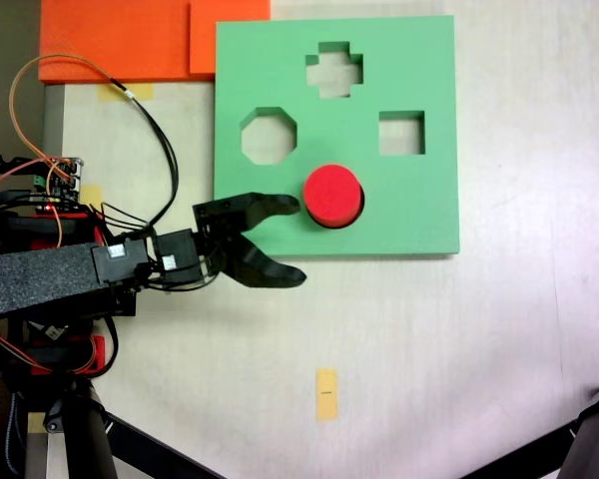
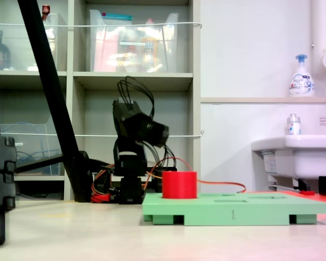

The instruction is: Put the cylinder block into the corresponding hole

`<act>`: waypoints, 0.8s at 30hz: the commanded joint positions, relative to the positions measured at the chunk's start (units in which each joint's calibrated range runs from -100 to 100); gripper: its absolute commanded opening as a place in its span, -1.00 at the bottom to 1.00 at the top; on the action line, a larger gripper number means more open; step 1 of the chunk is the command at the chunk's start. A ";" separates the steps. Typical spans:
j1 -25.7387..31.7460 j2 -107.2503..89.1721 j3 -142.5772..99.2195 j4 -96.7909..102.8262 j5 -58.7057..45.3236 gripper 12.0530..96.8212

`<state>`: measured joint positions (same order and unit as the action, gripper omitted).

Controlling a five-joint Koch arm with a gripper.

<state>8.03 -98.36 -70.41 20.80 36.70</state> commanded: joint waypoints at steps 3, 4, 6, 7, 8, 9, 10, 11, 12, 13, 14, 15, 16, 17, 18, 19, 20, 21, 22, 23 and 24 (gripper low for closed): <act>-2.78 -1.64 4.11 -3.71 -12.65 -0.07; -3.61 -1.64 4.21 -3.71 -14.65 -0.07; -4.93 -1.64 4.21 -3.42 -19.00 -0.07; -5.37 -1.64 4.21 -3.42 -21.15 -0.08; -6.11 -1.64 4.21 -3.04 -22.71 -0.09; -6.84 -1.64 4.21 -3.04 -24.37 -0.10; -7.62 -1.64 4.01 -3.04 -26.67 -0.10; -8.45 -1.64 2.81 -2.94 -29.40 -0.09; -9.13 -1.64 1.31 -2.27 -31.84 -0.08; -9.57 -0.52 -0.68 -1.21 -33.21 -0.07; -9.87 1.01 -3.37 0.81 -34.24 -0.07; -10.06 2.13 -6.36 3.13 -35.31 -0.07; -10.16 2.55 -9.75 5.24 -36.83 -0.07; -10.16 3.81 -12.84 7.07 -38.44 -0.06; -10.16 5.20 -15.54 9.10 -39.17 -0.06; -9.82 5.06 -18.63 9.77 -40.00 -0.06; -9.72 3.39 -21.62 9.77 -40.68 -0.06; -9.57 1.85 -24.21 9.77 -40.83 -0.06; -9.38 1.01 -26.30 9.58 -40.83 -0.07; -9.38 -1.22 -28.10 8.71 -40.88 -0.08; -9.38 -1.64 -29.59 6.79 -40.88 -0.09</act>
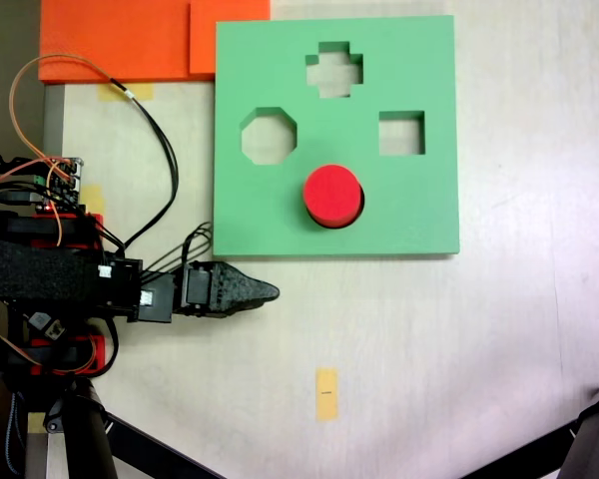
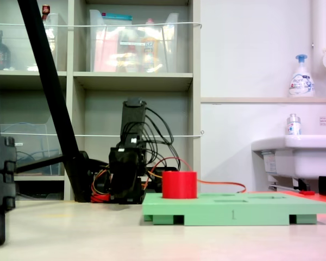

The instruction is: Put the cylinder block into the corresponding hole

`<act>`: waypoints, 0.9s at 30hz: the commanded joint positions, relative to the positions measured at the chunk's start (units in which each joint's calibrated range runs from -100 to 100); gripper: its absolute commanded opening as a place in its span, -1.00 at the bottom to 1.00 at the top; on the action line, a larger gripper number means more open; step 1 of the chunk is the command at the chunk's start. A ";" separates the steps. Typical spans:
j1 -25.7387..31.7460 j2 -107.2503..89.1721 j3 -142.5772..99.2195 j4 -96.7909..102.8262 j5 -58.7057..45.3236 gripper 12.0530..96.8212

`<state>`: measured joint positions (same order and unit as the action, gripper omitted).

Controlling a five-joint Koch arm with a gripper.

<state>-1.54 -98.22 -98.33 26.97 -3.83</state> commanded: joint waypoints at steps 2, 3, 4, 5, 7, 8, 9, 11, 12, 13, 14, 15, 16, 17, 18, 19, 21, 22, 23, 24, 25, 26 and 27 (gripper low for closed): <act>0.68 -1.78 -1.67 -6.03 -0.34 -0.11; 0.78 -1.78 -1.67 -7.95 -0.34 -0.12; 1.03 -1.78 -1.67 -8.05 -0.34 -0.12; 1.03 -1.78 -1.67 -8.05 -0.34 -0.12; 0.88 -1.78 -1.67 -11.42 -0.34 -0.12; 0.68 -1.78 -1.67 -13.63 -0.34 -0.12; 0.54 -1.78 -1.67 -16.52 -0.34 -0.12; 0.49 -1.78 -1.67 -23.07 -0.34 -0.12; 0.44 -1.78 -1.67 -26.63 -0.34 -0.13; 0.44 -1.78 -1.67 -26.92 -0.34 -0.24; 0.44 -1.78 -1.67 -26.92 -0.34 -0.27; 0.44 -1.78 -1.67 -27.02 -0.29 -0.27; 0.44 -1.78 -1.67 -27.02 -0.29 -0.23; 0.44 -1.78 -1.67 -27.11 -0.24 -0.12; 0.44 -1.78 -1.67 -27.11 -0.24 -0.08; 0.39 -1.78 -1.67 -27.11 -0.24 -0.08; 0.39 -1.78 -1.67 -27.02 -0.24 -0.08; 0.44 -1.78 -1.67 -26.92 -0.24 -0.08; 0.39 -1.78 -1.67 -26.34 -0.24 -0.08; 0.44 -1.78 -1.67 -25.38 -0.24 -0.08; 0.44 -1.78 -1.67 -25.00 -0.24 -0.09; 0.44 -1.78 -1.67 -25.00 -0.24 -0.09; 0.44 -1.78 -1.67 -25.00 -0.24 -0.09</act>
